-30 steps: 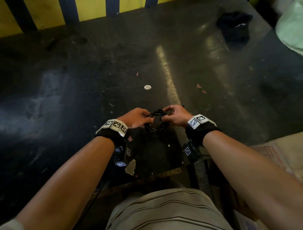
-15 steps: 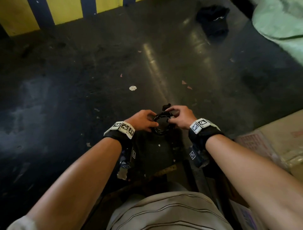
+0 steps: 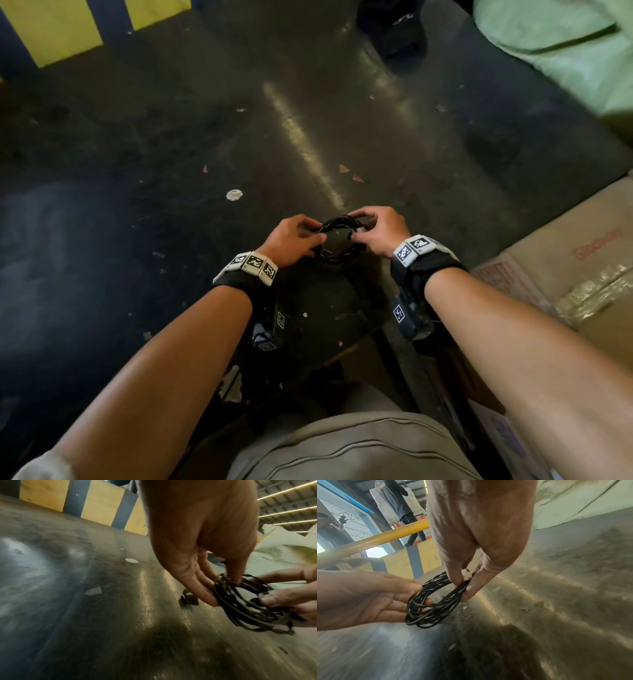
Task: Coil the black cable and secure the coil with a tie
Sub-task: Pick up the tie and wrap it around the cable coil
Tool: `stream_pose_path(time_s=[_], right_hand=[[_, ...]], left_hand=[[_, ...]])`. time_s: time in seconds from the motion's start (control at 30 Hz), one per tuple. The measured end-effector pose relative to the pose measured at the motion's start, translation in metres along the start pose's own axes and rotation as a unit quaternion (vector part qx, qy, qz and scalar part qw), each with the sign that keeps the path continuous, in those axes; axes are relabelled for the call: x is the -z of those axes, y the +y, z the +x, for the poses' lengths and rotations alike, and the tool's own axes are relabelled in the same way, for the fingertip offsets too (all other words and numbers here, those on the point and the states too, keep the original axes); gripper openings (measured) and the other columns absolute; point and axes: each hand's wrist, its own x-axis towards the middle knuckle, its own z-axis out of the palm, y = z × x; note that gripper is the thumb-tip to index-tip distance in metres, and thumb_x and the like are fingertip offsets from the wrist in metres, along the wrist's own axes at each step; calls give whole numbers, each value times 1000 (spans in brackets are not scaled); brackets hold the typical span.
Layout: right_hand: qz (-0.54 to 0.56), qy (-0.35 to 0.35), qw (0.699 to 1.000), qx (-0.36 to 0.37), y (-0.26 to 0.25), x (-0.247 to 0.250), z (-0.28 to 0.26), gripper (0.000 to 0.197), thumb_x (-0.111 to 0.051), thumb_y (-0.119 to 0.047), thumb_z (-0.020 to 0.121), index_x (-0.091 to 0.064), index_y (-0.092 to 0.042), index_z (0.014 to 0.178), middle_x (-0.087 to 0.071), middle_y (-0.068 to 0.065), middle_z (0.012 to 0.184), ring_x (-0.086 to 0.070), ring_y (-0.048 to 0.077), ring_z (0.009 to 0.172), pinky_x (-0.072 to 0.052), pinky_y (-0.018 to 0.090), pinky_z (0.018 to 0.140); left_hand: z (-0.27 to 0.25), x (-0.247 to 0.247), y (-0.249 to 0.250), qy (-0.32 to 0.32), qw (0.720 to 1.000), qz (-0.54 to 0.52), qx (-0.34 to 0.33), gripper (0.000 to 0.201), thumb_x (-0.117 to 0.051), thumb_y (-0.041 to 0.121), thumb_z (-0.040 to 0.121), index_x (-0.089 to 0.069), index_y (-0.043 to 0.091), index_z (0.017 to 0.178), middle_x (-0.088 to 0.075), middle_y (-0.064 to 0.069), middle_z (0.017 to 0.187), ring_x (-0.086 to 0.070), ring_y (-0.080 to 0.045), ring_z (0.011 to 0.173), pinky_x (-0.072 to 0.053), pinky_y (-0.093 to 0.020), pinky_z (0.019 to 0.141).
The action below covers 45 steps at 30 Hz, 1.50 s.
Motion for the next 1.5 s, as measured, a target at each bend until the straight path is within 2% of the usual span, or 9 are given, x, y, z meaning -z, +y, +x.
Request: stream_pose_path(time_s=[0.17, 0.27, 0.43, 0.63, 0.83, 0.97, 1.17, 1.3, 1.5], right_hand=[[26, 9, 1000, -15, 9, 13, 13, 39, -84, -8, 74, -78, -31, 105, -70, -8, 86, -72, 13, 86, -63, 38, 84], [37, 12, 999, -19, 13, 14, 16, 38, -84, -10, 74, -78, -32, 103, -73, -5, 87, -73, 13, 83, -64, 38, 80], [48, -2, 999, -7, 13, 16, 19, 38, -85, -11, 75, -77, -34, 105, -75, -6, 91, -73, 12, 88, -64, 40, 83], [74, -29, 995, 55, -7, 27, 16, 40, -84, -12, 77, -77, -33, 110, -75, -9, 97, -71, 10, 97, -61, 39, 90], [56, -71, 985, 147, -49, 18, 18, 41, -84, -13, 78, -77, -34, 112, -76, -10, 101, -70, 9, 100, -62, 43, 85], [18, -64, 981, 184, -72, 5, 16, 40, -80, -8, 79, -78, -31, 112, -74, -9, 96, -64, 0, 84, -59, 35, 88], [-26, -52, 975, 213, -91, -16, 11, 39, -77, -5, 79, -79, -27, 111, -73, -9, 93, -64, 5, 84, -58, 29, 87], [-40, -49, 974, 219, -98, -30, 6, 38, -75, -4, 79, -79, -25, 110, -76, -5, 96, -66, 8, 91, -47, 6, 79], [-52, -56, 974, 215, -104, -44, -2, 37, -75, -6, 80, -79, -28, 110, -70, -13, 90, -69, 10, 94, -54, 24, 90]], left_hand=[[22, 4, -17, 206, 972, 116, -13, 26, -73, 21, 89, -65, 18, 114, -69, 2, 103, -67, -12, 94, -56, -29, 88], [32, -2, -29, 184, 962, 200, 11, 43, -80, 31, 82, -65, 22, 122, -65, -2, 112, -64, -17, 103, -53, -36, 96], [41, -9, -31, 236, 951, 198, -14, 24, -68, 31, 93, -74, 20, 113, -73, -4, 106, -68, -18, 94, -54, -32, 85], [29, 3, -27, 145, 989, 16, 8, 23, -65, 15, 97, -74, 10, 118, -76, -1, 93, -71, -12, 78, -61, -22, 73], [4, 29, -22, 45, 998, 48, 21, 15, -61, 14, 99, -77, 15, 98, -74, -7, 82, -67, -17, 71, -59, -32, 72], [-13, 42, -27, 47, 999, -1, 24, 21, -67, 5, 93, -69, 5, 114, -77, -23, 97, -67, -32, 79, -53, -35, 65], [-36, 59, -43, 78, 996, -14, 27, 8, -74, 23, 91, -81, 25, 94, -79, -1, 84, -70, -16, 76, -59, -30, 76], [-50, 66, -46, 73, 995, -50, 48, 17, -65, 19, 97, -79, 27, 93, -75, 0, 85, -66, -12, 77, -58, -29, 80], [-63, 72, -52, 102, 988, -96, 62, 21, -63, 9, 97, -68, 9, 118, -76, -11, 109, -73, -17, 92, -60, -28, 78]])
